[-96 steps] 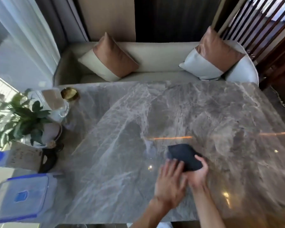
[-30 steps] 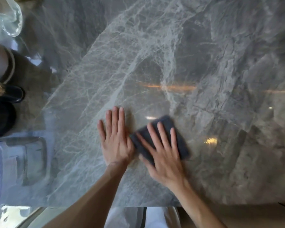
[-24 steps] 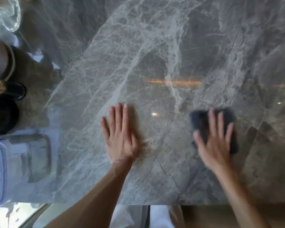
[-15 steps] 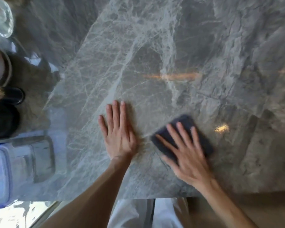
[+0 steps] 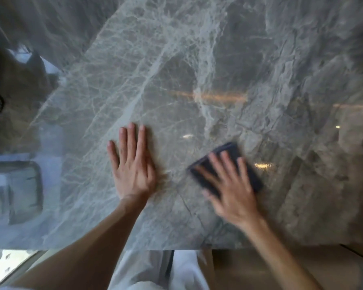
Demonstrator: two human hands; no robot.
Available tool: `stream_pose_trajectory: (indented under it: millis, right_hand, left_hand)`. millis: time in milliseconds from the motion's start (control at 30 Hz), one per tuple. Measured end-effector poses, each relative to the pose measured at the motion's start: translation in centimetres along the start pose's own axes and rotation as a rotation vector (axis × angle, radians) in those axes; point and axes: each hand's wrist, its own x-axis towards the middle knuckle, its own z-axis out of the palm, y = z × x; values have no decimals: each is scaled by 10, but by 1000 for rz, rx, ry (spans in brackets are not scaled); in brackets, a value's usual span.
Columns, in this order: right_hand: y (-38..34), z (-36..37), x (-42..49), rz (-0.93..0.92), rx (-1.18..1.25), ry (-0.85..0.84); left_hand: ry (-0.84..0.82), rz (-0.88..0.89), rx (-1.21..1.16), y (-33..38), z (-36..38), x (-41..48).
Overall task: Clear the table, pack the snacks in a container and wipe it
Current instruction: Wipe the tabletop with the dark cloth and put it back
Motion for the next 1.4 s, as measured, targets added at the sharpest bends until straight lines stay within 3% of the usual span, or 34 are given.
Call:
stream_pose_trajectory:
  millis: [67,133,200,300,367,400,467,500,533,567,633,667,700,733,800,833,867,933,967,1000,1033,1133,1167,1233,1300,1400]
  right_hand:
    - [62,-14,35,343,60,75]
    - [75,-34,112,645,135,166]
    - [20,-28,148,499,89,219]
    - [-69,7,43,-103,26,42]
    - [-23,8,-31,-197,-21,-60]
    - [18,5,-34,-88,-34,-29]
    - [78,-22,35,413,108,78]
    - [78,-34,80,604,153,100]
    - [58,-37,109,640,146,128]
    - [24,-31,116,540,141,127]
    - [-41,1,64,-14,50,72]
    - [-37,8,25,-204,6,23]
    - [-6,11,4,-219,-24,8]
    - [31,2,11,-75,-10,20]
    - [68,-27,84,449,131,192]
    - [56,-34,113,527,161,159]
    - [28,-34,121,464,108,126]
    - [-37,1,61,5,23,109]
    - [-43,7,15,-181,-18,27]
    - [-19,5,-15,-221,-42,-60]
    - [18,2,-20,-120,-54,-57]
    - [77,-33,92,572,57,107]
    - [59,-40,129,611,96,103]
    - [-7,-23,137,322,79,175]
    - [-57,-2,73,-30,-7,113]
    - [-25,9,-11,-199,-77,-41]
  left_hand:
    - [16,2,17,-3,2,1]
    - [9,2,16,-2,2,1]
    - [8,-3,1,1,-1,-1]
    - [7,7,-47,-1,-2,0]
    - [15,1,-45,-3,2,1]
    - [23,2,-34,-3,3,0]
    - [42,3,-15,-2,4,1]
    - [44,0,-15,-2,4,1]
    - [41,-2,-20,-1,4,1]
    - [40,-1,-21,-1,3,-1]
    - [46,11,-31,-3,2,0]
    - [44,3,-38,-5,3,0]
    - [51,-2,-36,-6,5,1]
    - [56,1,-28,-6,6,1]
    - [63,6,-30,-2,4,-1]
    - [63,1,-42,0,2,0]
    - [48,-9,-56,0,0,0]
    - [34,-3,-75,-1,-1,-1]
    - [36,-6,-74,-1,0,-1]
    - [46,-15,-78,-2,2,-1]
    - [57,-21,-69,-3,4,-1]
    - [77,3,-78,-1,5,-1]
    - [73,-11,-93,-2,4,0]
    - [65,-21,-103,-1,1,-1]
    - [54,-21,-104,1,-3,-1]
    - [28,-22,-104,1,-6,-1]
